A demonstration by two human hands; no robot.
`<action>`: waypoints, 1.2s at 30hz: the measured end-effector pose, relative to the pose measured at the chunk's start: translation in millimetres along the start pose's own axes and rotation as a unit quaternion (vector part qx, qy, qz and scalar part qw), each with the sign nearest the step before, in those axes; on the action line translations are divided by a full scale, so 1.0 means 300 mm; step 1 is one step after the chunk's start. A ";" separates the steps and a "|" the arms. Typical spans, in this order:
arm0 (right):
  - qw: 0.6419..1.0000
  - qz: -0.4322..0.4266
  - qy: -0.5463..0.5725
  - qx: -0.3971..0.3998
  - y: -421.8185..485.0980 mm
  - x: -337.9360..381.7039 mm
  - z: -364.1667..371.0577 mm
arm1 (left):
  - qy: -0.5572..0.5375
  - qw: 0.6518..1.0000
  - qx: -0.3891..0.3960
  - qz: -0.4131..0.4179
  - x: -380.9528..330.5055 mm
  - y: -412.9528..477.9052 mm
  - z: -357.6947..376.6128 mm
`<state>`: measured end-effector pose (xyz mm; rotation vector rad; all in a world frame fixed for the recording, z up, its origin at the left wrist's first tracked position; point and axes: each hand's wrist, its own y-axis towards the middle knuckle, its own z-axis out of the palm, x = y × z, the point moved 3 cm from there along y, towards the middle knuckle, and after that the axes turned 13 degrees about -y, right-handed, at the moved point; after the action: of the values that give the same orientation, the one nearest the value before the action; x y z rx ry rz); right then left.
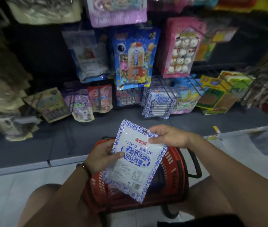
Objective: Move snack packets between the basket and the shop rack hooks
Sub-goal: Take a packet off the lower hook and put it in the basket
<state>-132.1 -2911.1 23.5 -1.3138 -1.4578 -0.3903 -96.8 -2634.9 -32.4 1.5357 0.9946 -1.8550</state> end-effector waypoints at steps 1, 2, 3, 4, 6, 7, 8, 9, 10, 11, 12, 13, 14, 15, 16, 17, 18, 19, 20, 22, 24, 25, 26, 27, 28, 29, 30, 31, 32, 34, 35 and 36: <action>0.999 -0.005 0.003 -0.036 -0.012 0.018 -0.011 | -0.017 1.000 -0.026 0.002 -0.017 -0.021 0.006; 0.997 -0.011 0.014 -0.080 -0.023 0.036 -0.017 | -0.037 0.998 -0.053 0.004 -0.037 -0.043 0.017; 0.990 -0.009 0.035 -0.133 -0.034 0.050 -0.024 | -0.054 0.995 -0.082 0.010 -0.058 -0.062 0.030; 0.981 0.003 0.070 -0.181 -0.046 0.059 -0.025 | -0.068 0.992 -0.109 0.018 -0.078 -0.078 0.043; 0.961 0.013 0.152 -0.230 -0.064 0.059 -0.007 | -0.094 0.983 -0.153 0.033 -0.109 -0.100 0.066; 0.957 0.006 0.178 -0.231 -0.075 0.058 0.017 | -0.110 0.978 -0.172 0.038 -0.122 -0.108 0.074; 0.956 0.002 0.187 -0.225 -0.087 0.056 0.050 | -0.125 0.973 -0.188 0.042 -0.133 -0.116 0.080; 0.957 -0.002 0.190 -0.221 -0.101 0.055 0.082 | -0.138 0.969 -0.200 0.043 -0.144 -0.124 0.086; 0.957 -0.016 0.192 -0.218 -0.109 0.049 0.109 | -0.145 0.967 -0.207 0.042 -0.158 -0.132 0.094; 0.955 -0.031 0.195 -0.220 -0.117 0.047 0.130 | -0.148 0.965 -0.211 0.041 -0.169 -0.138 0.100; 0.953 -0.042 0.196 -0.227 -0.119 0.045 0.143 | -0.147 0.965 -0.213 0.039 -0.177 -0.142 0.105; 0.951 -0.047 0.195 -0.236 -0.123 0.050 0.148 | -0.145 0.965 -0.216 0.037 -0.187 -0.145 0.109; 0.950 -0.051 0.189 -0.243 -0.126 0.056 0.152 | -0.141 0.965 -0.220 0.038 -0.196 -0.146 0.111; 0.948 -0.051 0.185 -0.252 -0.129 0.063 0.153 | -0.138 0.964 -0.223 0.040 -0.206 -0.146 0.113; 0.946 -0.051 0.186 -0.260 -0.128 0.065 0.153 | -0.134 0.964 -0.227 0.042 -0.215 -0.144 0.116; 0.943 -0.051 0.191 -0.268 -0.130 0.069 0.151 | -0.130 0.963 -0.232 0.048 -0.222 -0.142 0.118; 0.940 -0.054 0.194 -0.276 -0.127 0.068 0.150 | -0.119 0.960 -0.247 0.053 -0.226 -0.142 0.120; 0.936 -0.055 0.197 -0.287 -0.126 0.071 0.148 | -0.097 0.956 -0.271 0.055 -0.229 -0.145 0.125; 0.931 -0.054 0.194 -0.304 -0.125 0.074 0.147 | -0.059 0.949 -0.306 0.057 -0.228 -0.149 0.129; 0.923 -0.051 0.176 -0.339 -0.124 0.089 0.151 | 0.013 0.932 -0.356 0.073 -0.220 -0.153 0.148; 0.918 -0.049 0.127 -0.372 -0.111 0.108 0.162 | 0.025 0.947 -0.307 0.094 -0.233 -0.146 0.203; 0.917 -0.049 0.097 -0.385 -0.105 0.121 0.170 | -0.002 0.959 -0.266 0.094 -0.243 -0.139 0.236; 0.914 -0.052 0.070 -0.397 -0.100 0.135 0.179 | -0.043 0.967 -0.238 0.079 -0.258 -0.133 0.268; 0.910 -0.063 0.053 -0.407 -0.095 0.149 0.188 | -0.086 0.969 -0.222 0.068 -0.267 -0.120 0.291; 0.908 -0.073 0.039 -0.412 -0.097 0.163 0.197 | -0.120 0.967 -0.213 0.068 -0.279 -0.109 0.309; 0.908 -0.087 0.027 -0.410 -0.100 0.175 0.206 | -0.139 0.963 -0.218 0.073 -0.294 -0.103 0.320; 0.912 -0.099 0.015 -0.398 -0.106 0.185 0.215 | -0.147 0.959 -0.230 0.080 -0.308 -0.097 0.325; 0.917 -0.114 0.002 -0.383 -0.111 0.189 0.222 | -0.152 0.954 -0.243 0.087 -0.320 -0.093 0.323; 0.921 -0.128 -0.014 -0.368 -0.117 0.193 0.226 | -0.155 0.951 -0.251 0.092 -0.328 -0.086 0.316; 0.928 -0.145 -0.036 -0.342 -0.122 0.189 0.215 | -0.158 0.948 -0.255 0.110 -0.347 -0.077 0.301; 0.931 -0.144 -0.035 -0.334 -0.125 0.185 0.201 | -0.141 0.948 -0.262 0.115 -0.356 -0.078 0.288; 0.931 -0.138 -0.029 -0.336 -0.128 0.180 0.180 | -0.118 0.948 -0.270 0.118 -0.360 -0.074 0.273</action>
<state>-180.3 -2853.9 64.5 -1.6553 -1.6330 -1.1195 -139.2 -2693.9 84.2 1.0273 1.0411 -1.4022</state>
